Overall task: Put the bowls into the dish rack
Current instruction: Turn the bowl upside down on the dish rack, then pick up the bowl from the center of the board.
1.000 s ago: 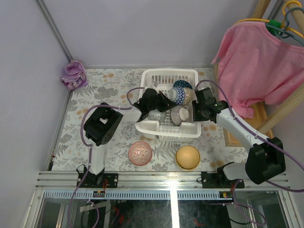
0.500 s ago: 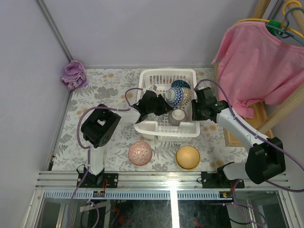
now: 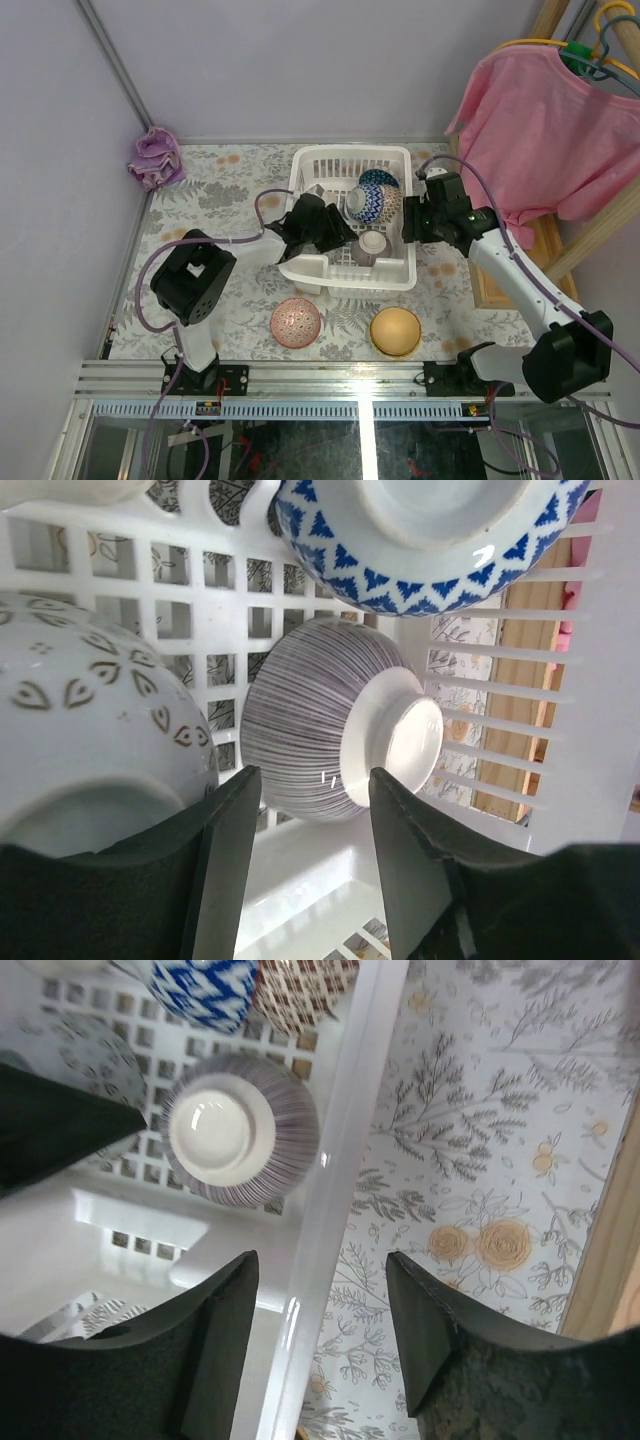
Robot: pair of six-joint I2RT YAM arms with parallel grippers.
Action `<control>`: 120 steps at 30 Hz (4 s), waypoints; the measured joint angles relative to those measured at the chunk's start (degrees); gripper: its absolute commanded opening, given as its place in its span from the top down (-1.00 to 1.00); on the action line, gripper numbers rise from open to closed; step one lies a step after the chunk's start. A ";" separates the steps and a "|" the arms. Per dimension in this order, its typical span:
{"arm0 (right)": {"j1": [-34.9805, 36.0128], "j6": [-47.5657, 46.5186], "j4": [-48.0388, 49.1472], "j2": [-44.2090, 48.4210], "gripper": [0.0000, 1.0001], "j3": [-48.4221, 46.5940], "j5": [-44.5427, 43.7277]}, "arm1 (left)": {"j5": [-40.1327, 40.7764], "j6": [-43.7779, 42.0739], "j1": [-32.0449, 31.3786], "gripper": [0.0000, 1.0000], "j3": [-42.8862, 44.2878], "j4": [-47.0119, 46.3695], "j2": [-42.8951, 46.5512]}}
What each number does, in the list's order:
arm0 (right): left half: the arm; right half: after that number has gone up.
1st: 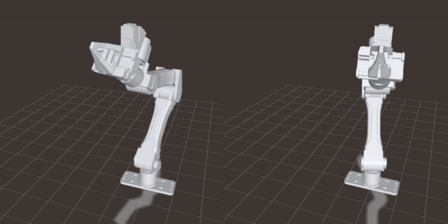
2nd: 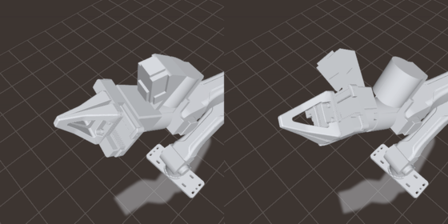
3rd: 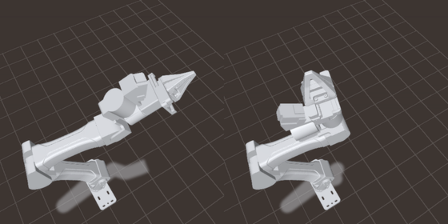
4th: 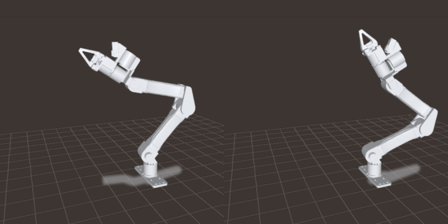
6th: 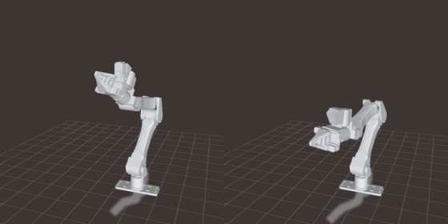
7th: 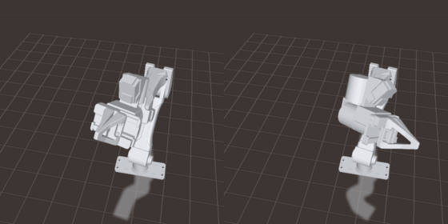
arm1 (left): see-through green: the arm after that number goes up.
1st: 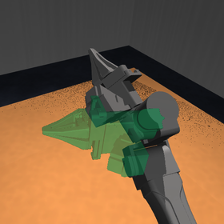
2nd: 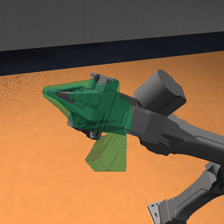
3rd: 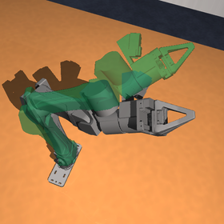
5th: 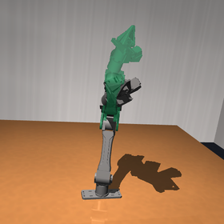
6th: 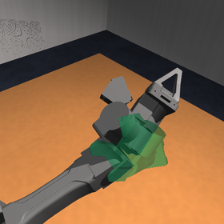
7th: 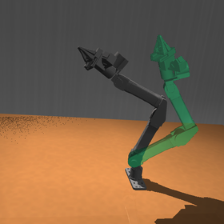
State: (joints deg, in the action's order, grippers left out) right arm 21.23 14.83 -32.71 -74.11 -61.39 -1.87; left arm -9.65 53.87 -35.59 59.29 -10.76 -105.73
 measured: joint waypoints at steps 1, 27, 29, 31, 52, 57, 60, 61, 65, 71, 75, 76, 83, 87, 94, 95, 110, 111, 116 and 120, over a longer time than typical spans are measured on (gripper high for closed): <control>-0.11 -0.07 -0.02 0.63 -0.30 -0.81 0.02 | 0.04 0.00 0.02 0.02 -0.02 0.74 0.46; 0.44 6.71 -10.47 26.71 -0.32 1.68 28.96 | 1.77 -6.19 -0.37 -0.20 -2.89 23.47 41.16; 1.31 7.58 -11.26 27.67 -0.31 3.69 30.49 | 1.73 -6.32 -0.59 -0.20 -4.85 25.64 44.44; 2.38 8.41 -12.11 28.37 -0.31 5.03 31.52 | 1.81 -6.43 -1.18 -0.20 -7.08 28.26 47.36; 5.66 9.49 -12.22 15.80 -0.27 0.39 9.38 | 10.75 -3.54 -13.53 -0.20 -16.79 49.55 65.46; 5.68 9.18 -11.41 13.94 -0.28 1.79 4.39 | 13.20 -2.40 -17.68 -0.19 -16.81 51.56 64.67; 5.68 8.96 -10.58 13.25 -0.28 2.19 3.48 | 14.60 -1.36 -20.72 -0.17 -16.90 51.65 63.12; 5.68 8.92 -10.16 12.98 -0.28 2.27 3.28 | 15.28 -0.90 -22.16 -0.17 -16.92 51.63 62.34; 5.68 8.87 -9.22 12.76 -0.28 2.95 2.93 | 17.31 0.98 -27.96 -0.16 -16.94 51.52 58.99; 5.68 8.68 -8.57 13.46 -0.29 3.23 2.93 | 18.95 3.34 -33.68 -0.14 -17.20 49.94 52.96; 5.68 8.44 -8.59 14.32 -0.29 3.23 2.95 | 19.37 4.02 -35.21 -0.08 -17.20 48.52 48.61; 5.68 8.33 -8.59 14.40 -0.29 3.23 2.93 | 19.47 4.20 -35.30 -0.07 -17.20 48.17 47.93; 5.68 8.07 -8.59 14.86 -0.29 3.23 2.99 | 20.83 5.29 -35.89 0.00 -17.20 45.83 44.76; 5.68 7.93 -8.59 14.91 -0.29 3.23 2.97 | 21.64 5.70 -36.06 0.03 -17.20 44.57 42.97; 5.68 7.43 -8.57 14.93 -0.30 3.23 2.97 | 22.49 5.77 -36.09 0.11 -17.20 43.67 40.19; 5.68 7.39 -8.59 14.93 -0.29 3.26 2.97 | 22.62 5.77 -36.09 0.14 -17.20 43.63 39.98; 5.68 6.69 -8.00 14.99 -0.30 4.37 3.02 | 24.35 5.57 -36.11 0.74 -17.20 42.99 35.50; 5.68 6.64 -7.87 15.04 -0.30 4.50 3.02 | 24.55 5.51 -36.11 0.83 -17.20 42.84 35.41; 5.68 6.56 -7.28 15.34 -0.30 5.79 3.02 | 26.91 4.50 -36.11 1.00 -16.57 42.53 35.45; 5.68 6.54 -7.26 15.41 -0.31 6.14 3.04 | 27.12 4.57 -36.46 1.00 -15.65 43.21 36.37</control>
State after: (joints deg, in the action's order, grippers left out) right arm 26.92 21.37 -39.97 -58.70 -55.24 1.17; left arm 17.47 58.43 -72.05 43.64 32.45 -69.36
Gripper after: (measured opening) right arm 0.649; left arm 0.101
